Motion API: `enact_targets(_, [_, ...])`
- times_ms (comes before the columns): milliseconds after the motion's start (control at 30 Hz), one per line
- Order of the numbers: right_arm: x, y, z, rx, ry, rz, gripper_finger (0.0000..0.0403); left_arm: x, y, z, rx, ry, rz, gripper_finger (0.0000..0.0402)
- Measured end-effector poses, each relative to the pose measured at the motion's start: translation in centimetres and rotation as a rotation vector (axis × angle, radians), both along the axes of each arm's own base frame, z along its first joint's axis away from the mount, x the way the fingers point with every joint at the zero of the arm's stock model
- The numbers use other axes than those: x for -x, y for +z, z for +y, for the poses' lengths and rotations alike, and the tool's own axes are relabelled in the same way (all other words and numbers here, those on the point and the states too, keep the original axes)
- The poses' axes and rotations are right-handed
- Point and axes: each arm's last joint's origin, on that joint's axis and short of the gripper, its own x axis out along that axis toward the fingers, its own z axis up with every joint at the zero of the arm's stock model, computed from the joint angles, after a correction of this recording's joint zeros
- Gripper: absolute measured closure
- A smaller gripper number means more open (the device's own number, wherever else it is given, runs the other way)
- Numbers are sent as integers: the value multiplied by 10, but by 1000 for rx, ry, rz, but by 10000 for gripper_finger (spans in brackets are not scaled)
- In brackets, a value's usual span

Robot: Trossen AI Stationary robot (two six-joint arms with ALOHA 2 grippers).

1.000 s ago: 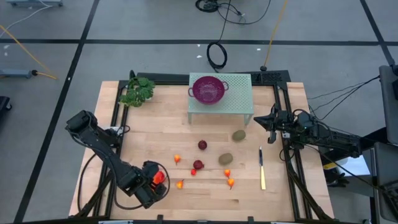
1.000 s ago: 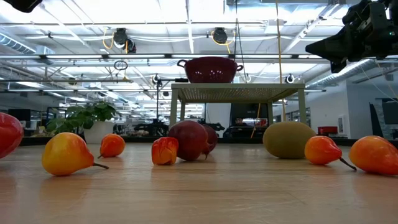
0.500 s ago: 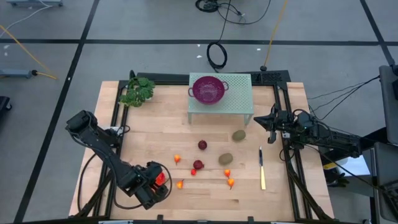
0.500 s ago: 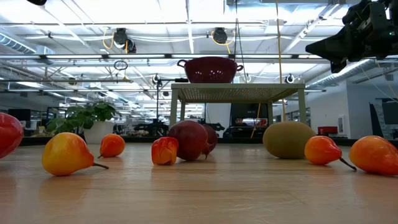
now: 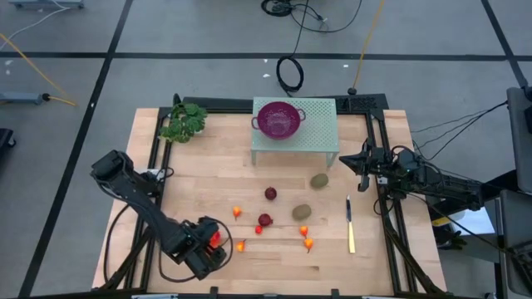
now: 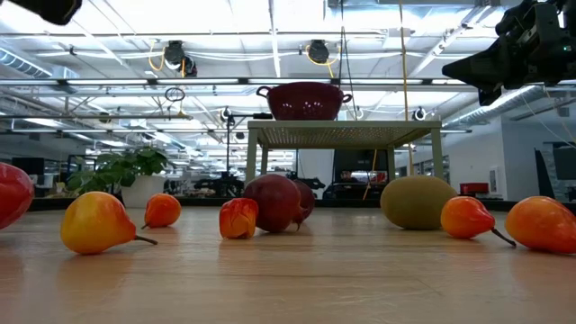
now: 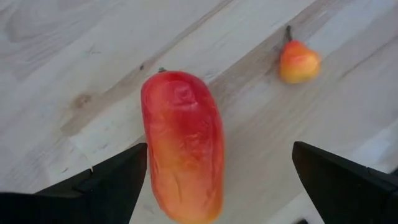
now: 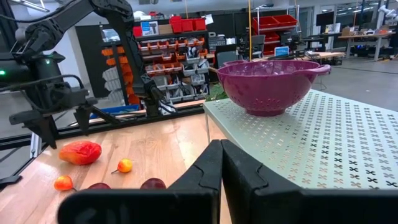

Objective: Pick & Place Fruit
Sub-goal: Put the mango into the strainer bowl

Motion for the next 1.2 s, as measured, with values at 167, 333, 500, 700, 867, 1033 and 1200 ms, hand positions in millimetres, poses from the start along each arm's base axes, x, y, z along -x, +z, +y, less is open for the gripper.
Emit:
enact_targets(167, [0, 0, 0, 0, 0, 0, 403, -7, -14, 3, -9, 49, 64, 4])
enact_targets(333, [0, 0, 0, 0, 0, 0, 403, -12, -23, 4, -23, 54, 90, 5])
enact_targets(500, [0, 0, 0, 0, 0, 0, 403, -14, -32, 2, -1, 48, 151, 4])
enact_targets(700, [0, 0, 0, 0, 0, 0, 403, -15, -37, 1, 14, 60, 174, 5])
enact_targets(867, [0, 0, 0, 0, 0, 0, 403, -16, -37, 2, 13, 54, 177, 5])
enact_targets(1033, [0, 0, 0, 0, 0, 0, 403, -15, -37, 3, 5, 42, 185, 5])
enact_targets(1200, [0, 0, 0, 0, 0, 0, 403, -11, -45, 5, 23, 43, 239, 5])
